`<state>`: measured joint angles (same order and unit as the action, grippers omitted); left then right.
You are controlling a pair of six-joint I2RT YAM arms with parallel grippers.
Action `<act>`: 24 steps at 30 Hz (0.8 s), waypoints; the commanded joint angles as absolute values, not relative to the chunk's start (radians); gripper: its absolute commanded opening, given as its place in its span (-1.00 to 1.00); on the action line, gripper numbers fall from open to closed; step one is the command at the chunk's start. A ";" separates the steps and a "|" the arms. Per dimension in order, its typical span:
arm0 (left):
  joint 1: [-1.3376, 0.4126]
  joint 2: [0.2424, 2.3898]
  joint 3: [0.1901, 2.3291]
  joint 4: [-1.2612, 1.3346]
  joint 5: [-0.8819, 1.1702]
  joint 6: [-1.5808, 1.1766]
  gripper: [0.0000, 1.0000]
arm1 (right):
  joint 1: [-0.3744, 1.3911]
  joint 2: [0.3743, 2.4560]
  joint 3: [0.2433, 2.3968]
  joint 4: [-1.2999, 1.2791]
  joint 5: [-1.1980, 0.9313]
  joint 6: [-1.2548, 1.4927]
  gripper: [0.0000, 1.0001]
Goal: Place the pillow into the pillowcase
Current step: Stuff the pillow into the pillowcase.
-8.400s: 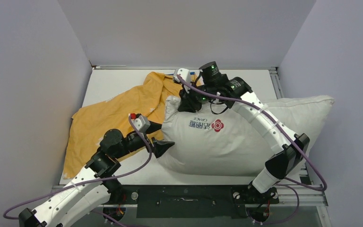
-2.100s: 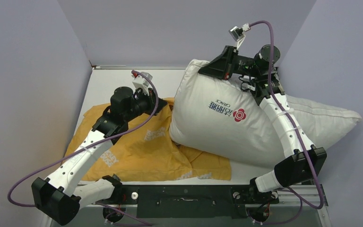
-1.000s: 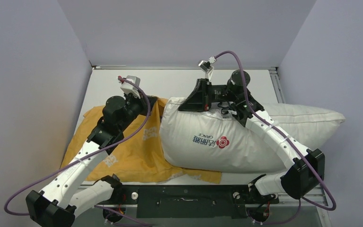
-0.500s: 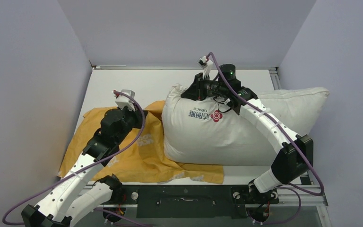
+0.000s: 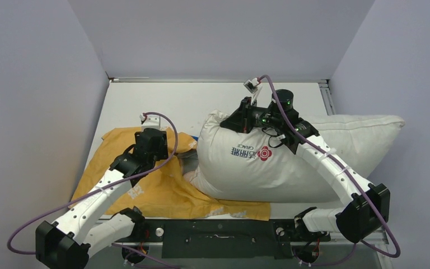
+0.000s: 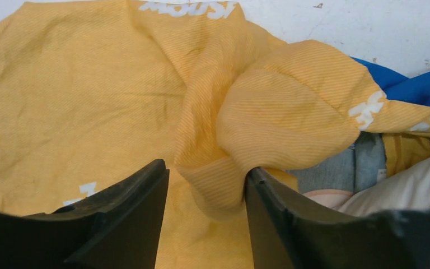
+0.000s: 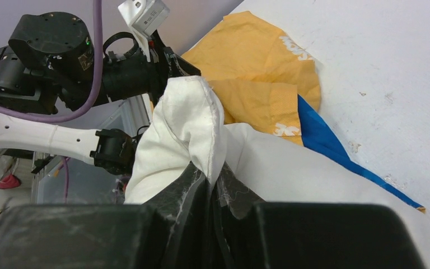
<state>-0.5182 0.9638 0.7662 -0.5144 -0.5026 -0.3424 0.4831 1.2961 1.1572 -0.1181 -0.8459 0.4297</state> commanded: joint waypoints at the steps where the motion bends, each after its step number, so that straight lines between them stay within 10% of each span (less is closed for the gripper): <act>1: -0.534 0.950 0.855 -0.454 -0.405 -0.354 0.11 | 0.473 1.262 1.113 -0.134 -0.876 0.458 -0.89; 15: -0.710 1.201 0.892 -0.331 -0.330 -0.348 -0.22 | 0.465 1.244 1.107 -0.123 -0.879 0.472 -0.89; 24: -0.714 1.368 0.886 -0.282 -0.594 -0.252 0.34 | 0.457 1.236 1.113 -0.135 -0.889 0.468 -0.89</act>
